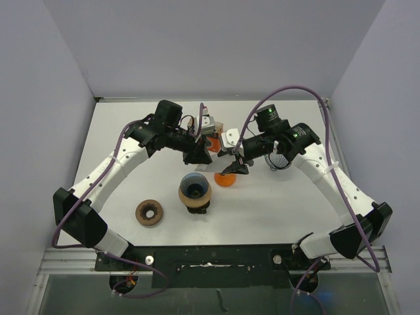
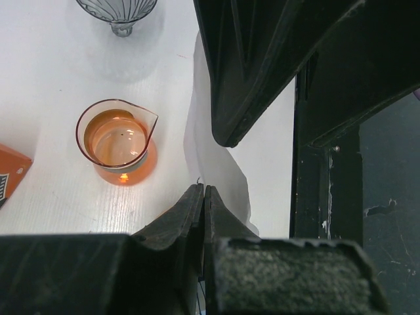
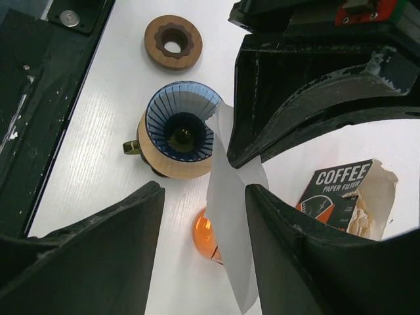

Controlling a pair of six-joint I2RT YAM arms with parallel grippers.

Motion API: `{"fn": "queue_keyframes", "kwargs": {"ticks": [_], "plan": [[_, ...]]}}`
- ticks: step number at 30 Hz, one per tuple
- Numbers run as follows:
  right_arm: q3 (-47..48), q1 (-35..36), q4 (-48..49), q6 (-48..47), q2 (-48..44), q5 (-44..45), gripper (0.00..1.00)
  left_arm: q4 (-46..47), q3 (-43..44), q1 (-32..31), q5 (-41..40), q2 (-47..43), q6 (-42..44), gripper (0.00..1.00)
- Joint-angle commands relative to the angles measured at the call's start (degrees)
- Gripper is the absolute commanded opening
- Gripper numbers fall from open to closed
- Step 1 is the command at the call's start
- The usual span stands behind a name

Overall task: Place the coffee filter in the dripper
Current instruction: Place the coffee filter in the coffee dripper.

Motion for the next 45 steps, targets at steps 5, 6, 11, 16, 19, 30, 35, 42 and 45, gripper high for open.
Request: {"fn": "queue_keyframes", "kwargs": {"ticks": [5,6,11,16,19,30,35,42,45], "plan": [[3.65,0.28,1.63,-0.24,-0.76,-3.47,0.53,-0.12,2.32,0.17,2.40,0.14,0.82,0.00],[3.68,0.34,1.63,-0.27,-0.76,-3.63,0.53,-0.09,2.29,0.13,2.48,0.21,0.77,0.00],[3.28,0.38,1.96,-0.12,-0.34,-3.95,0.53,-0.24,2.37,0.02,2.57,0.23,0.83,0.00],[2.78,0.38,2.36,-0.11,0.92,-4.24,0.53,-0.31,2.39,0.07,2.74,0.23,0.88,0.00],[2.21,0.32,2.40,-0.13,1.22,-4.36,0.52,-0.35,2.46,0.03,2.66,0.11,0.95,0.00],[0.70,0.34,1.61,-0.64,1.22,-3.09,0.48,-0.60,2.62,0.03,2.75,-0.08,1.02,0.00],[0.07,0.34,1.04,-1.04,0.93,-2.52,0.47,-0.74,2.59,0.03,2.74,-0.03,1.14,0.00],[0.27,0.36,-0.14,-1.91,1.25,-1.51,0.44,-1.55,2.58,0.02,2.88,0.01,1.31,0.00],[1.11,0.35,-1.29,-2.52,1.54,-1.27,0.43,-2.48,3.10,0.02,2.70,0.33,1.35,0.00]]}}
